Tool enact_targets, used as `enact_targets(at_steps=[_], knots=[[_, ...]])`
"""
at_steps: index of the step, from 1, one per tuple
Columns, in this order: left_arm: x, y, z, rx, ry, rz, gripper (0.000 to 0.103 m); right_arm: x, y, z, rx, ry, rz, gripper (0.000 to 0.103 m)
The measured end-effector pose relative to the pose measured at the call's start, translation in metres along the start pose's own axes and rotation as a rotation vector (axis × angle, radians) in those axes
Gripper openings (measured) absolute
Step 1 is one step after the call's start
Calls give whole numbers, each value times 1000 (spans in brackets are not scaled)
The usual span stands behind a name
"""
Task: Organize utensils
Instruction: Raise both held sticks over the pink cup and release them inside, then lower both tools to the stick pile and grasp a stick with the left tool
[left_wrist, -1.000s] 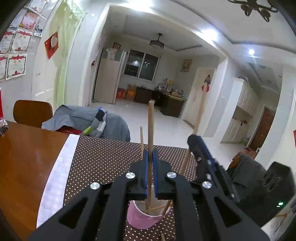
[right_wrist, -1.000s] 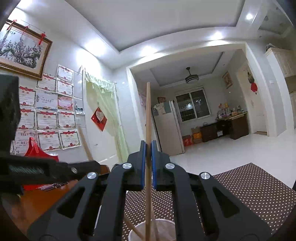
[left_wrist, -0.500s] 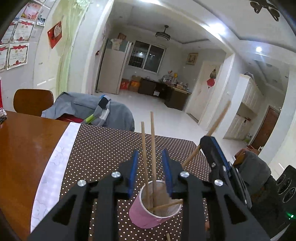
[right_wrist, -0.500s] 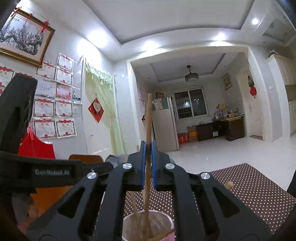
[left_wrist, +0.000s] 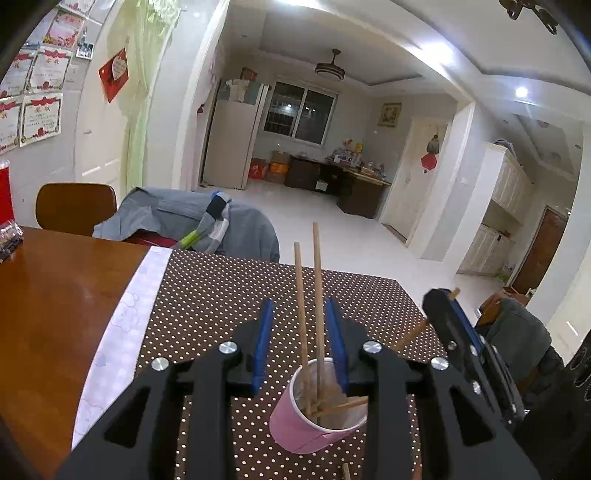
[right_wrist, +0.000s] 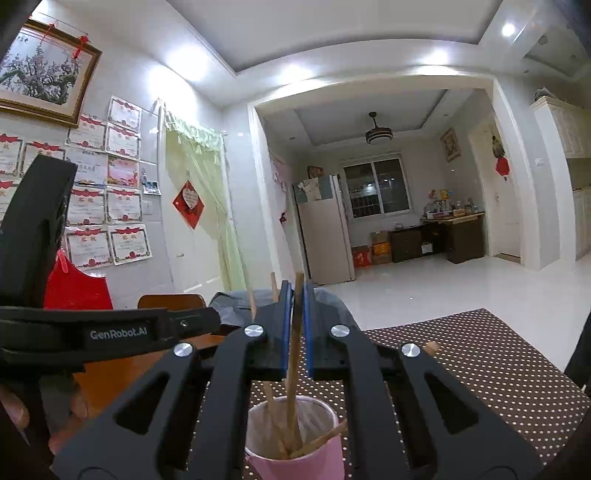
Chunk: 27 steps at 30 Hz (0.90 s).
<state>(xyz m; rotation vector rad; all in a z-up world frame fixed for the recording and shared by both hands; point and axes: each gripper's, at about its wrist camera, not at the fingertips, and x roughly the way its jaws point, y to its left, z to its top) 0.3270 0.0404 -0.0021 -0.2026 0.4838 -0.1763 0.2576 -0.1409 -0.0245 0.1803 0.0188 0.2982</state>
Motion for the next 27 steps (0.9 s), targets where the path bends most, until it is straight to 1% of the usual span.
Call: enact_targets(at_steps=[2,3,4,5,6,7,9,11,13,14,15,16,18,22,24,27], knots=[[-5,-3,-1,9,-16,17,34,-4,0,1,-1,3,-19,11],[-8,-4,-2,14,-20,19,34,-7,-1,1,-1,7,-25,19],[-11,-6,-3,15,-19,15,34,-11,-1,1,-4,10,-30,29],[-14,-7,-5,14,-20,8,34,-14,-1,0,-8,10,-34,35],[-18,-8,-8,14,-21,5,34,-19,0,1,-15,10,-40,44],[-22,-10,-10,17,-21,6,35,-24,1,3,-22,9,-47,45],[-30,-13,-13,30,-21,11,39,-32,2,6,-27,15,-58,45],[-42,-16,-16,40,-31,22,39,-41,3,11,-24,16,-61,46],[-58,-18,-19,45,-49,20,39,-50,6,17,-26,17,-67,52],[-66,-20,-19,48,-57,21,42,-57,7,20,-29,15,-67,52],[-77,-21,-21,52,-70,27,49,-63,9,24,-34,12,-68,52],[-84,-23,-21,56,-82,34,51,-68,10,25,-37,11,-69,53],[-103,-27,-26,70,-105,44,52,-81,13,30,-37,12,-76,54],[-132,-32,-35,83,-111,48,52,-105,19,35,-41,30,-80,56],[-143,-34,-42,89,-106,55,52,-114,22,35,-45,41,-82,57],[-154,-35,-53,93,-87,53,52,-131,26,30,-46,83,-73,58]])
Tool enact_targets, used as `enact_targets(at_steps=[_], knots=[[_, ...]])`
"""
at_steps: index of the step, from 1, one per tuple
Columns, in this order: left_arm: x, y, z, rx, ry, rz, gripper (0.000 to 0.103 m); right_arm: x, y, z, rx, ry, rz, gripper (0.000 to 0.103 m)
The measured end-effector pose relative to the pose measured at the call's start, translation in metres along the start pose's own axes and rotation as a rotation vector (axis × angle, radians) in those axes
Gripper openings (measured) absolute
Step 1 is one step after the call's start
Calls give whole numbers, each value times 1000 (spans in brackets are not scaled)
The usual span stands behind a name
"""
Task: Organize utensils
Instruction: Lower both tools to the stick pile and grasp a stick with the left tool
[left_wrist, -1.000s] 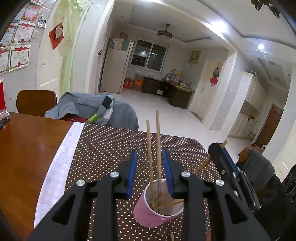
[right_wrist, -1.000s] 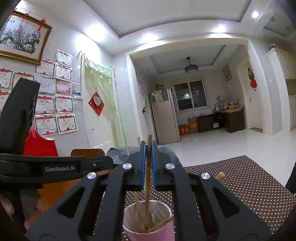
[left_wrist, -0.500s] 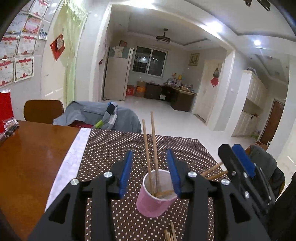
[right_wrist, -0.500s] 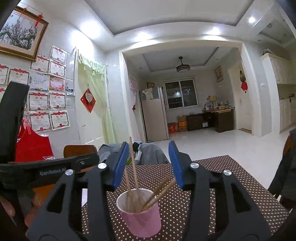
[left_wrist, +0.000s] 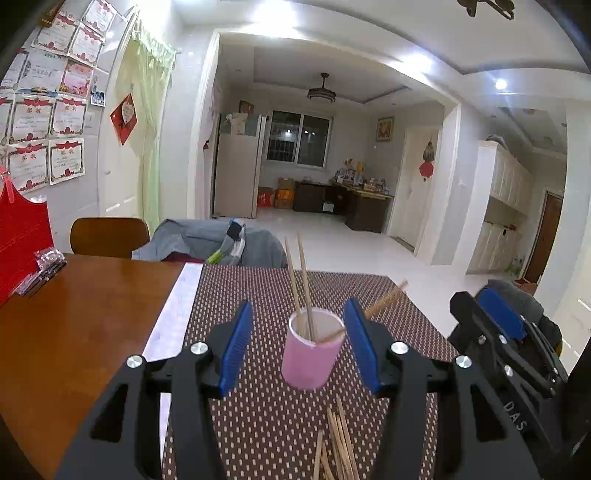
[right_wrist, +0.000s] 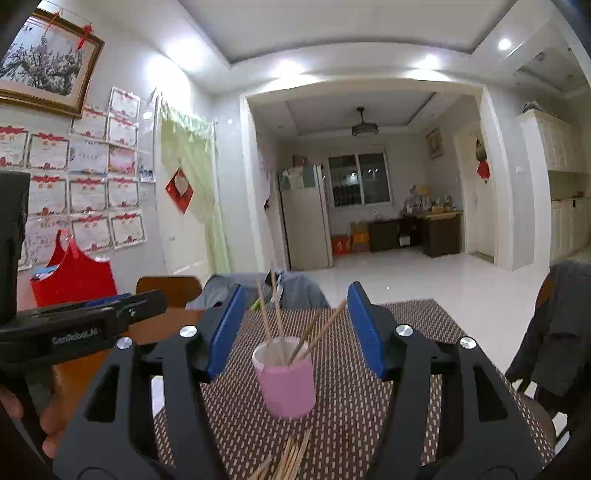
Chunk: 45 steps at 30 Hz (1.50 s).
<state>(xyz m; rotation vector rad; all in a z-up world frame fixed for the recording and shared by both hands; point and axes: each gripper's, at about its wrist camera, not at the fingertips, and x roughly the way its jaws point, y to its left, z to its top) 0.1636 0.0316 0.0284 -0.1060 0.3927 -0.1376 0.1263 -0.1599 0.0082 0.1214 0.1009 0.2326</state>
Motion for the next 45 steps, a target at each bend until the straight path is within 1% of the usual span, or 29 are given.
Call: enact_targets(at_steps=[2,3,7,9,10,11,13,15,16,18,20,21,23,26,29,33,36,39,40,42,43,44,45], knots=[[-6,-3,-10,8,33,-3,52,-7,1,-5,2,34,-1,59],[-5,-4,-14,14,47,-5,52,-9,1,-10,5,65,-3,59],[-7,-11,-36,63,146,-27,52,-12,-2,-26,2,201,-13,59],[-2,-12,-50,80,220,-37,52,-14,-5,-35,2,256,-20,60],[1,-11,-56,83,245,-40,52,-11,-6,-41,2,307,-29,60],[4,-10,-62,85,275,-39,52,-11,-6,-47,5,340,-33,60],[15,-8,-80,87,363,-36,52,-8,-9,-59,18,407,-33,60],[24,-7,-95,91,433,-42,52,-5,-14,-73,22,480,-25,60],[32,-5,-106,96,492,-49,52,-6,-16,-77,26,497,-24,60],[45,-2,-123,94,567,-57,52,-3,-18,-88,25,556,-34,60],[54,1,-138,102,624,-53,52,-1,-22,-96,47,599,-19,60],[59,2,-145,108,644,-37,52,0,-24,-99,58,617,-14,60],[62,0,-156,120,671,-15,52,2,-27,-105,67,648,-12,60],[65,-4,-164,126,692,-33,52,4,-31,-113,71,675,-14,60],[68,-9,-167,153,704,-27,52,9,-33,-117,77,697,-14,60],[74,-11,-169,155,727,-22,52,14,-37,-120,78,720,-5,60],[79,-11,-170,172,742,-1,51,20,-40,-123,91,745,6,60],[85,-14,-168,191,729,6,50,26,-42,-124,87,767,9,60],[85,-14,-168,190,725,11,46,30,-42,-125,83,782,9,60],[86,-11,-165,184,721,19,27,36,-42,-126,74,802,15,60],[87,-8,-164,177,720,24,22,39,-42,-127,72,814,20,60],[88,-5,-163,165,719,32,13,43,-42,-129,78,831,30,60],[89,-2,-161,154,718,38,8,47,-42,-131,82,853,34,59]])
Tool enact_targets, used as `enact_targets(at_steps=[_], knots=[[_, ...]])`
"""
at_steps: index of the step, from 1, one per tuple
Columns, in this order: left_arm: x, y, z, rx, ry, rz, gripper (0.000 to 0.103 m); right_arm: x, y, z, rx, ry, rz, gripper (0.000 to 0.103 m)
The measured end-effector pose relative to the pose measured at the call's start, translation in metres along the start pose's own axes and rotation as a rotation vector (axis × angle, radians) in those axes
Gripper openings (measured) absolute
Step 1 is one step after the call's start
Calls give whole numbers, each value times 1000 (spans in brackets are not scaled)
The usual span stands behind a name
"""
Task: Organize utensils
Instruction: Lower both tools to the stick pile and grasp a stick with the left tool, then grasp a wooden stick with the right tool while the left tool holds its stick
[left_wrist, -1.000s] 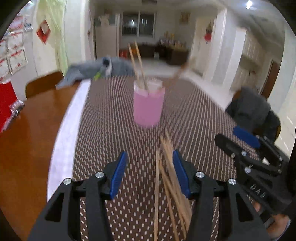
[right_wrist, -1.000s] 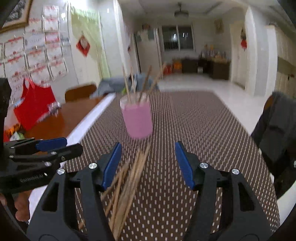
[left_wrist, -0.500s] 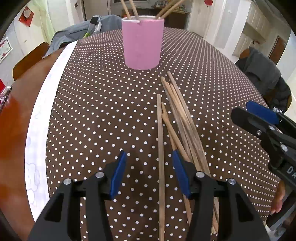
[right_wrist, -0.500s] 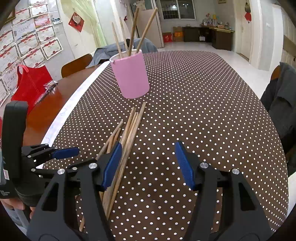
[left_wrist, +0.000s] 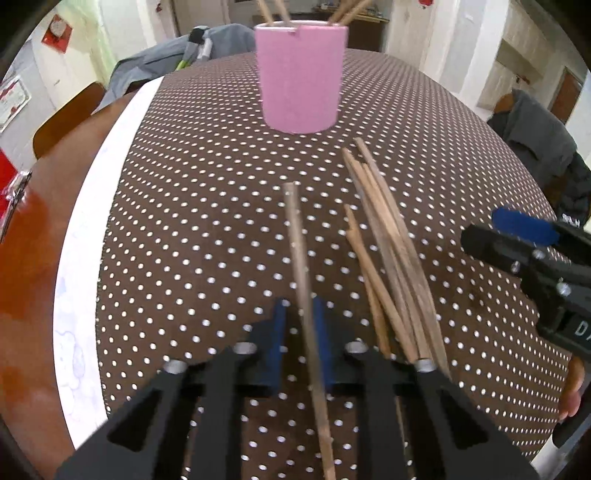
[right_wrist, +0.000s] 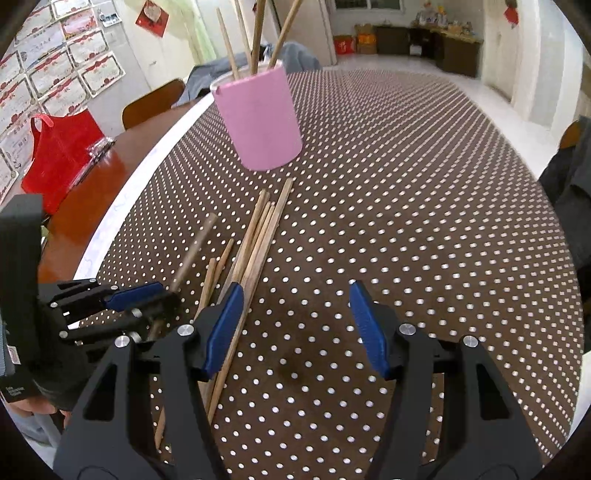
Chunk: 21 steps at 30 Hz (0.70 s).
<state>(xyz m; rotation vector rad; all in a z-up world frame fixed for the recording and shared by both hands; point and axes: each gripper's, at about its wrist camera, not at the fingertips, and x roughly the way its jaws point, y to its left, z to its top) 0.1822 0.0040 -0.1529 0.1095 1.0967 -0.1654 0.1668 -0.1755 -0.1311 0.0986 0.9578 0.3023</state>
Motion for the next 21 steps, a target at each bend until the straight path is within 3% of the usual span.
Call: enact_targets(at_steps=[2,7,21], knots=[[1,7,2,-30,-3,-17,7,7,1,3,-8,29,2,58],[3,17,3,-81,-18,-7,6,23,6,7,-3,95,23,38],[11,27,9,-104,-22,-24,6,40,25,20,-16,138,19,36]])
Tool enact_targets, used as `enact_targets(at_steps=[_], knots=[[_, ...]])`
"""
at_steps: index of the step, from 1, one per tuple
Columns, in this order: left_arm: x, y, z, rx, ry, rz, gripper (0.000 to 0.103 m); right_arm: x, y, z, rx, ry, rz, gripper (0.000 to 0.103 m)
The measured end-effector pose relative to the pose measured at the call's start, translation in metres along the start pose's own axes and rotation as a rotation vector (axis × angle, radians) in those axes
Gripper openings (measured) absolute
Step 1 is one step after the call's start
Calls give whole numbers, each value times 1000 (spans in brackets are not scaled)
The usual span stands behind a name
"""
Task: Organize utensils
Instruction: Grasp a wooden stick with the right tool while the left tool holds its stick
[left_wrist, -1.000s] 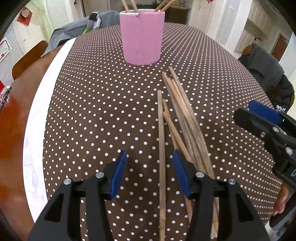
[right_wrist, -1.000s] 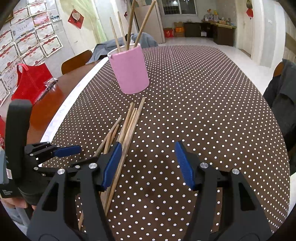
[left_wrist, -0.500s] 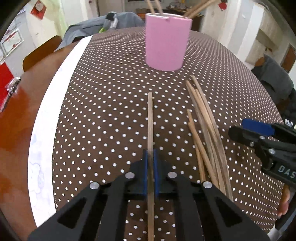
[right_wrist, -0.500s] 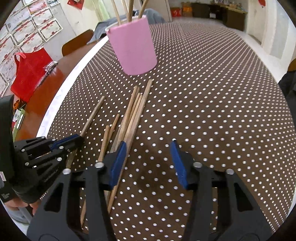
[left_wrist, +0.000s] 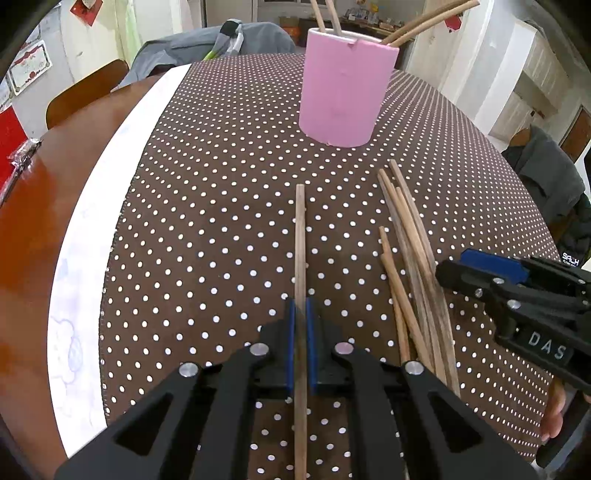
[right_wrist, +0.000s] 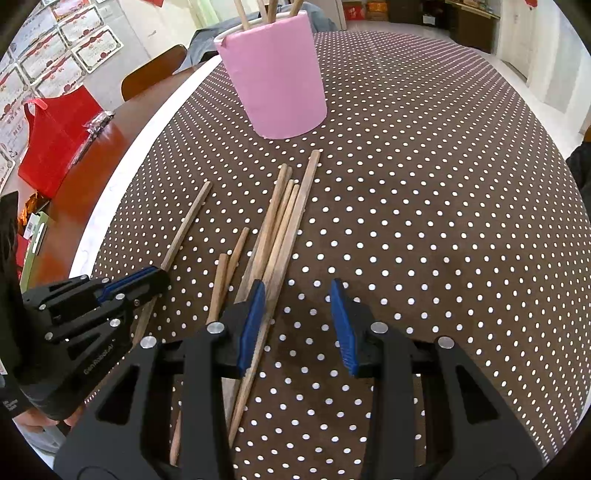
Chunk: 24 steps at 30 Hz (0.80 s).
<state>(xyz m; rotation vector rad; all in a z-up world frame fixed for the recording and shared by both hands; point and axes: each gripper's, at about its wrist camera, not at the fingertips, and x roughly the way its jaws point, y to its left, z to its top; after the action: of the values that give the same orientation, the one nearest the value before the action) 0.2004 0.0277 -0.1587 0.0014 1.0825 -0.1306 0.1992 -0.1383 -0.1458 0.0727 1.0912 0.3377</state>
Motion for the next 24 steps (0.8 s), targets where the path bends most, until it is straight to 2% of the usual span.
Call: enact_targets(at_steps=[7,13,18,24], knots=[[3,-2,7,-3,23,7,7,14,23,12,-54,28,-78,35],[8,-2,17,9,49,8,7,24,34,23,-74,63,-90,33],[8,0,16,6,51,0,7,22,28,21,-81,70,-85,33],[12,-2,26,22,67,30,7,27,30,27,-94,98,-117,33]])
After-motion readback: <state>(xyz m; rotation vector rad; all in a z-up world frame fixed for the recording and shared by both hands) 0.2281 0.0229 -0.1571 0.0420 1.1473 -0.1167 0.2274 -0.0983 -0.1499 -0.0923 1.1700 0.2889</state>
